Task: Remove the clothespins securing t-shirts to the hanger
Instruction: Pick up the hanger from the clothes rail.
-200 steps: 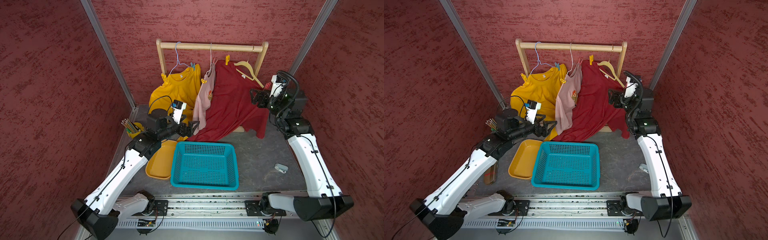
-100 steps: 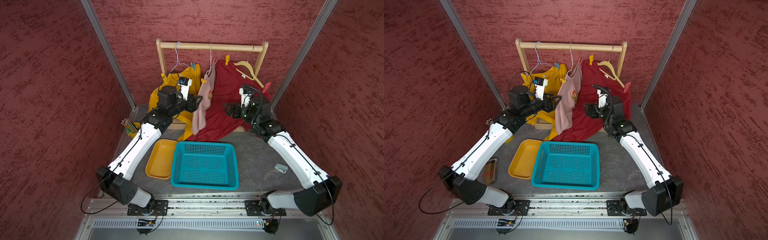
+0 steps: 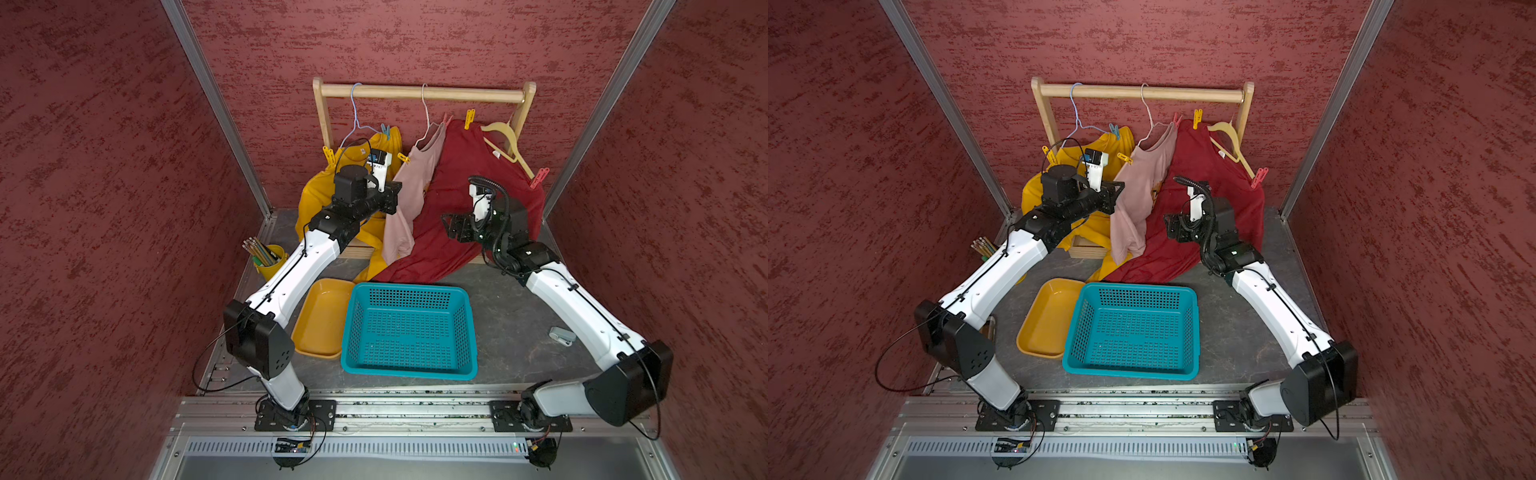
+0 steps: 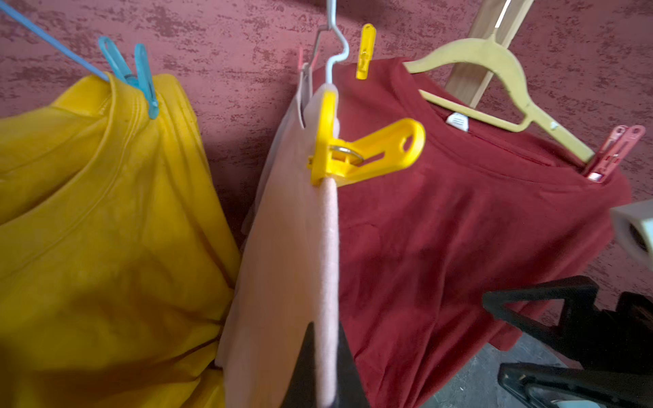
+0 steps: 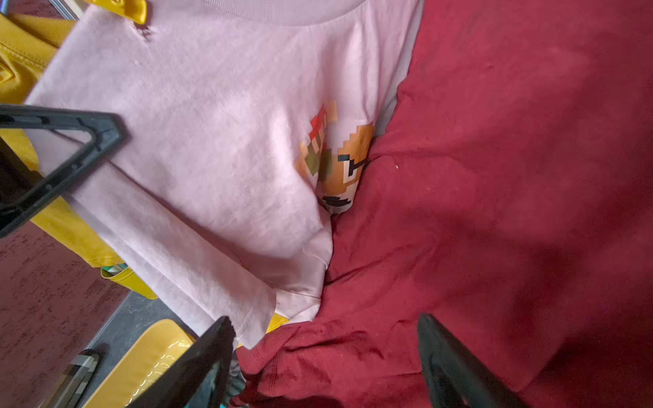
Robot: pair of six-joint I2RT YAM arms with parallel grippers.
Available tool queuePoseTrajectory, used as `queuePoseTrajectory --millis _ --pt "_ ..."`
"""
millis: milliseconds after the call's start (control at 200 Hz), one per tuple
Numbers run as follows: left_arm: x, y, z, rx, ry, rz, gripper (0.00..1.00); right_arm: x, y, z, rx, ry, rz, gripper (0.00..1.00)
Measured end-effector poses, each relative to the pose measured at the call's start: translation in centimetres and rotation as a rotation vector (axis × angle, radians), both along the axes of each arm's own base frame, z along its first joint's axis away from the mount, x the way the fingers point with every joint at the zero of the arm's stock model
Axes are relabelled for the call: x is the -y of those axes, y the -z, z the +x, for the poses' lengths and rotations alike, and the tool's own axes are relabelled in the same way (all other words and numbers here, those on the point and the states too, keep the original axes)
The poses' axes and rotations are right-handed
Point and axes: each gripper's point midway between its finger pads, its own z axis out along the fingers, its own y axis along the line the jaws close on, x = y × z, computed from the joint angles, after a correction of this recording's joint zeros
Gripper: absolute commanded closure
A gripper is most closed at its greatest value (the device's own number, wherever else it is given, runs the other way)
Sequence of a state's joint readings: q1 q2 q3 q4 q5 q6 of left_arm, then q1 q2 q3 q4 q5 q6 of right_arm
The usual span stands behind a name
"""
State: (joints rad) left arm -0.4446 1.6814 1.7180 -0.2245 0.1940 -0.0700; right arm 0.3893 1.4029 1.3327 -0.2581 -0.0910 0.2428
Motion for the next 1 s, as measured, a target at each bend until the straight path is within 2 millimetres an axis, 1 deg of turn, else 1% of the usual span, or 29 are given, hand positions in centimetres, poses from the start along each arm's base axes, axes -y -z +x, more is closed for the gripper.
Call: queuePoseTrajectory --millis 175,336,446,651,731,837,1002 --pt "-0.3 -0.5 0.1 0.043 -0.027 0.035 1.0 0.3 0.0 0.1 0.01 0.012 -0.019 0.17" --pt "-1.1 -1.7 -0.6 0.106 -0.057 0.057 1.0 0.4 0.3 0.2 0.011 0.018 -0.024 0.18" --pt "-2.0 -3.4 -1.6 0.159 -0.076 0.057 1.0 0.4 0.7 0.2 0.006 0.018 -0.026 0.17" --pt "-3.4 -8.0 -3.8 0.277 -0.099 0.028 1.0 0.3 0.6 0.3 0.009 0.018 -0.02 0.17" --pt "-3.8 -9.0 -4.6 0.307 -0.102 0.018 1.0 0.3 0.7 0.3 0.011 0.019 -0.019 0.18" --pt "-4.2 -9.0 -5.3 0.32 -0.105 0.02 1.0 0.3 0.9 0.3 0.005 0.019 -0.021 0.17" --pt "-4.6 -7.3 -5.9 0.312 -0.106 0.028 1.0 0.5 1.2 0.6 0.0 0.033 -0.029 0.15"
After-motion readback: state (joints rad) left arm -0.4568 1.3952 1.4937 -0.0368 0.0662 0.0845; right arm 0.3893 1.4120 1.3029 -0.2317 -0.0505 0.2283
